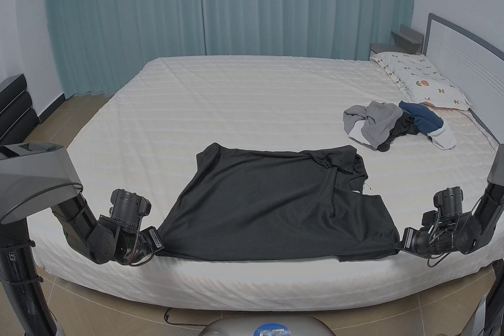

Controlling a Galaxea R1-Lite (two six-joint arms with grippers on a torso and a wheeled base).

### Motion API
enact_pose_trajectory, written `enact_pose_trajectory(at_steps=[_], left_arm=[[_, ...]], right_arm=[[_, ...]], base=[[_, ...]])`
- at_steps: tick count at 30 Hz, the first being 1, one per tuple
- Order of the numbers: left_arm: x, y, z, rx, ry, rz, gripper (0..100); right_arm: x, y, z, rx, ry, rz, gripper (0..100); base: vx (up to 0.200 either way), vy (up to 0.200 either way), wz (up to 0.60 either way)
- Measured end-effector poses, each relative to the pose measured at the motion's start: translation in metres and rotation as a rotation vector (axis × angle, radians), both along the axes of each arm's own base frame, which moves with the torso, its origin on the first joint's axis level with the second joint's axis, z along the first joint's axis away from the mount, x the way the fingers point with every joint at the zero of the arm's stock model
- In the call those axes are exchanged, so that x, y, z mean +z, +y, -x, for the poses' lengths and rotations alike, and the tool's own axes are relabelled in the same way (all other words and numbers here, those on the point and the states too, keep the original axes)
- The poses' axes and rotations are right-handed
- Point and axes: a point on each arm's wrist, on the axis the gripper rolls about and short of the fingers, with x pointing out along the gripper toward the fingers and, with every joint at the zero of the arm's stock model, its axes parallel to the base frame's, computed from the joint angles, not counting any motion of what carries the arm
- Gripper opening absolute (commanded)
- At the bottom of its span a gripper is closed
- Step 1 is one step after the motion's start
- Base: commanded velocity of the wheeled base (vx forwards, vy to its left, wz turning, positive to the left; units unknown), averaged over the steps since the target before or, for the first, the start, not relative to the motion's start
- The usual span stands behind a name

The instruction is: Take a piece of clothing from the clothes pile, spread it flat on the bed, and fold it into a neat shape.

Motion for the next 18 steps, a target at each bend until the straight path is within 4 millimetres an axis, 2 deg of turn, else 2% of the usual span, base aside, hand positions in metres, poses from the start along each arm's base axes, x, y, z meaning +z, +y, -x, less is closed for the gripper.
enact_pose_trajectory(at_steps=[9, 18], left_arm=[[0.0, -0.001, 0.017, -0.048, 0.083, -0.047, 0], [0.0, -0.008, 0.027, -0.09, 0.14, -0.068, 0]], right_arm=[[0.009, -0.003, 0.026, 0.001, 0.116, 0.008, 0], [0.011, -0.002, 0.034, 0.057, 0.133, 0.048, 0]], base=[[0.0, 0.0, 0.0], [0.0, 0.0, 0.0]])
